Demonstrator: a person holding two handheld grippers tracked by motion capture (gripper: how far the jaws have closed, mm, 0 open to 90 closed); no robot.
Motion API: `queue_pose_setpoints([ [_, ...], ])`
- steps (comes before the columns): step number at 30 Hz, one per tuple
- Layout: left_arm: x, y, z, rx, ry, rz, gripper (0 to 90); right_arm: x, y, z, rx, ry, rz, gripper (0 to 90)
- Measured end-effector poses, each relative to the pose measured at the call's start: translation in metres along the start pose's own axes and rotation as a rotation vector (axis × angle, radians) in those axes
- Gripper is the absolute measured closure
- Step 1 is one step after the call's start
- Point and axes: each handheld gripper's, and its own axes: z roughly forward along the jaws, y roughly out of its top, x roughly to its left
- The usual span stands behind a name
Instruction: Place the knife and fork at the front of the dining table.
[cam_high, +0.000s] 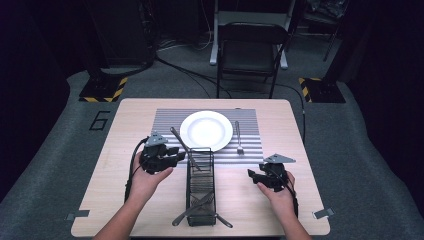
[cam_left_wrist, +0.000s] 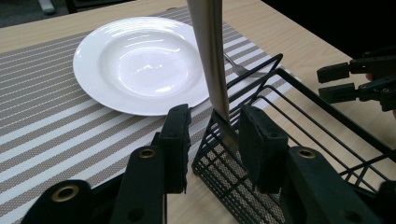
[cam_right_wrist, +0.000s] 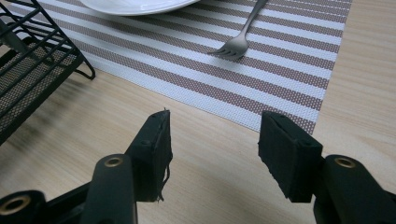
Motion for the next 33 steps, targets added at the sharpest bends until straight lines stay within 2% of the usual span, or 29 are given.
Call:
queue_pose_setpoints([
  [8,-0.004,0.004,0.011,-0.001,-0.025,-0.007,67.7,-0.002,-0.001,0.0,0.0,0.001,0.013,43.4],
  [28,-0.006,0.004,0.02,-0.012,0.012,-0.007,78.2,-0.006,-0.002,0.001,-0.003,-0.004,0.028,43.2],
  [33,-0.013,0.005,0.02,-0.014,0.018,0.029,81.0,-0.007,-0.002,0.0,-0.002,-0.004,0.034,43.2],
])
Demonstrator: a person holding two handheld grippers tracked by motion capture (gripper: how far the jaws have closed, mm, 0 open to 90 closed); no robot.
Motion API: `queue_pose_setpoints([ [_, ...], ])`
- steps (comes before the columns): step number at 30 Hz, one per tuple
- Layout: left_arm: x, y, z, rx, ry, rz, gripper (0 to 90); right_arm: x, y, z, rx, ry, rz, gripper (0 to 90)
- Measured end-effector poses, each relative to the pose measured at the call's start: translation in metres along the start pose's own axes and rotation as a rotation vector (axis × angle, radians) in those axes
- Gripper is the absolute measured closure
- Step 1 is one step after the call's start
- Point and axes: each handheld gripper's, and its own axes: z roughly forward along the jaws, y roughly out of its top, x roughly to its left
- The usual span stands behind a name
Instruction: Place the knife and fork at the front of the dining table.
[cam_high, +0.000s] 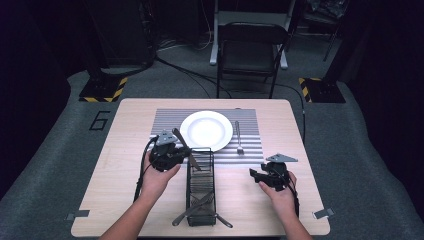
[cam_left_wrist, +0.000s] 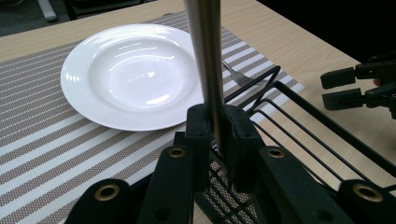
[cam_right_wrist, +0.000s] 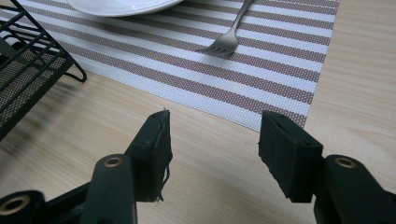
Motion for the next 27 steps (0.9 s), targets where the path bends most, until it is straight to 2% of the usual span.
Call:
queue_pose_setpoints([
  [11,-0.014,0.008,0.009,0.001,-0.055,0.05,82.2,-0.001,-0.001,0.002,-0.001,0.003,0.009,43.2],
  [21,-0.026,0.014,0.023,-0.025,-0.067,0.109,82.2,-0.003,-0.001,0.001,0.004,0.005,0.019,43.2],
  [27,-0.029,0.015,0.027,-0.031,-0.072,0.124,82.2,-0.005,-0.001,0.001,0.006,0.005,0.022,43.2],
])
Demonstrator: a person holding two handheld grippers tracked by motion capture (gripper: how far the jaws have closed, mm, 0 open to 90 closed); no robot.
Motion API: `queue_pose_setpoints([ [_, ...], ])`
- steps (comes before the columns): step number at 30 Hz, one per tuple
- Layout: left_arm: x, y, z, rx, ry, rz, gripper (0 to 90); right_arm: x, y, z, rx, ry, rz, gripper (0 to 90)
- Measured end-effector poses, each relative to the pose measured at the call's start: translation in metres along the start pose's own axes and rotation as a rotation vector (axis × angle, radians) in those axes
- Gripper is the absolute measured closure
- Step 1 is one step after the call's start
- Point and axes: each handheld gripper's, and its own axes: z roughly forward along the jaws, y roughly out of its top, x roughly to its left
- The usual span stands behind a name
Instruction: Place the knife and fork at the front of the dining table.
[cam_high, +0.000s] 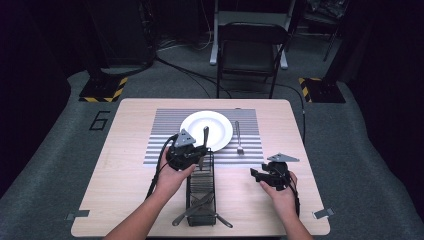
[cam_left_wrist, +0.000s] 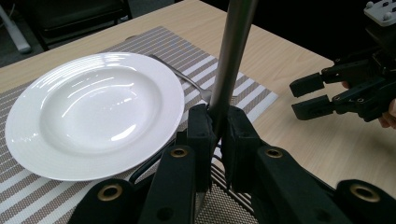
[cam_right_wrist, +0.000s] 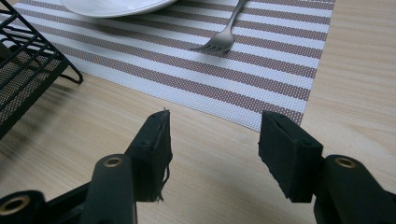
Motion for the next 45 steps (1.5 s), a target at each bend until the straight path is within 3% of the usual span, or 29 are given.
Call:
queue_pose_setpoints([
  [9,0.0,0.001,-0.002,0.005,0.012,0.004,82.4,-0.002,0.0,0.001,0.003,0.007,0.01,43.2],
  [12,0.001,0.001,-0.005,-0.01,-0.009,-0.02,82.6,-0.002,0.0,0.002,0.004,0.01,0.01,43.2],
  [15,0.001,0.002,-0.007,-0.012,-0.001,-0.01,82.6,-0.002,-0.001,0.002,0.005,0.013,0.018,43.2],
  [22,0.001,0.007,-0.015,-0.028,-0.014,-0.031,82.6,-0.003,-0.001,0.003,0.007,0.017,0.026,43.2],
  [45,0.0,0.049,-0.058,-0.057,-0.012,-0.032,82.7,-0.003,-0.001,0.003,0.006,0.021,0.039,43.2],
])
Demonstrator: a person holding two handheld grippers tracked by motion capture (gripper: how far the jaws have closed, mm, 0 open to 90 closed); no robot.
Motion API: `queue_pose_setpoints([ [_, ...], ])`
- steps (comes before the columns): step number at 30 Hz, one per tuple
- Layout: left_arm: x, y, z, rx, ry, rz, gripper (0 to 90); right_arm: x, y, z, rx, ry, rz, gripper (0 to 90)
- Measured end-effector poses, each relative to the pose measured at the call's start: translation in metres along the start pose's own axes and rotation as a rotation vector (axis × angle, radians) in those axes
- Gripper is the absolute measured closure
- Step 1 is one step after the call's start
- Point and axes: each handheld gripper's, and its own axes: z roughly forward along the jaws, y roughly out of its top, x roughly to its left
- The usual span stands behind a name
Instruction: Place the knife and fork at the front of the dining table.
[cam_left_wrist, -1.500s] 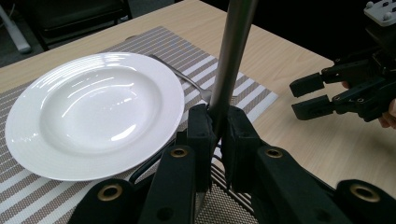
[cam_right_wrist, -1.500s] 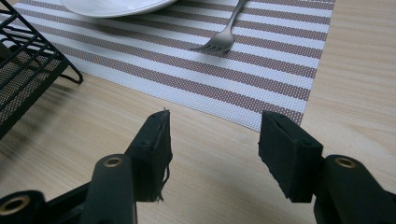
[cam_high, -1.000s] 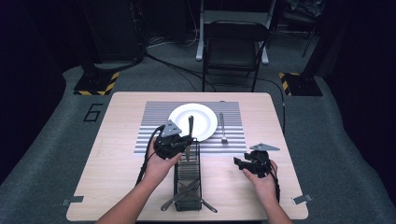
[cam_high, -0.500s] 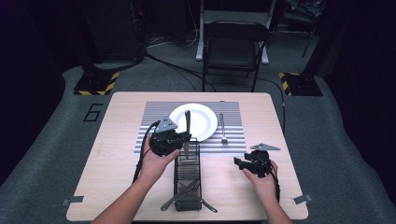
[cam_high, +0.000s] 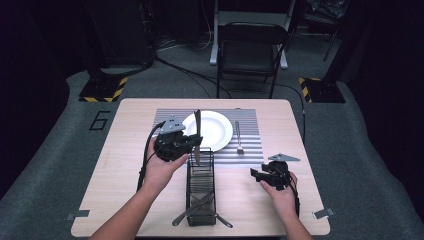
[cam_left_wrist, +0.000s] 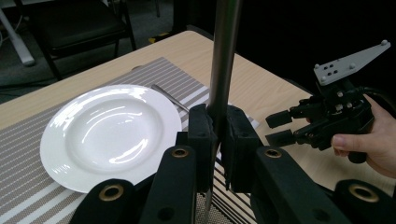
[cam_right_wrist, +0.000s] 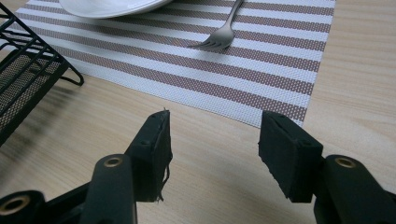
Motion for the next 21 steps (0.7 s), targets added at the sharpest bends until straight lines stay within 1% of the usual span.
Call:
queue_pose_setpoints([
  [5,0.001,0.009,-0.009,-0.021,0.0,-0.002,82.7,0.0,0.0,0.0,-0.001,0.001,0.0,43.2],
  [7,0.001,0.013,-0.012,-0.022,0.002,0.003,82.7,0.0,0.0,0.0,0.0,0.001,0.0,43.2],
  [11,0.003,0.019,-0.019,-0.037,0.013,0.01,82.7,0.0,0.0,0.0,-0.001,0.0,0.0,43.2],
  [16,0.006,0.023,-0.027,-0.043,0.03,0.013,82.7,0.0,0.0,0.0,0.0,0.0,0.001,43.2],
  [21,0.011,0.022,-0.03,-0.043,0.046,0.01,82.7,0.0,0.0,0.0,0.0,-0.001,0.001,43.1],
])
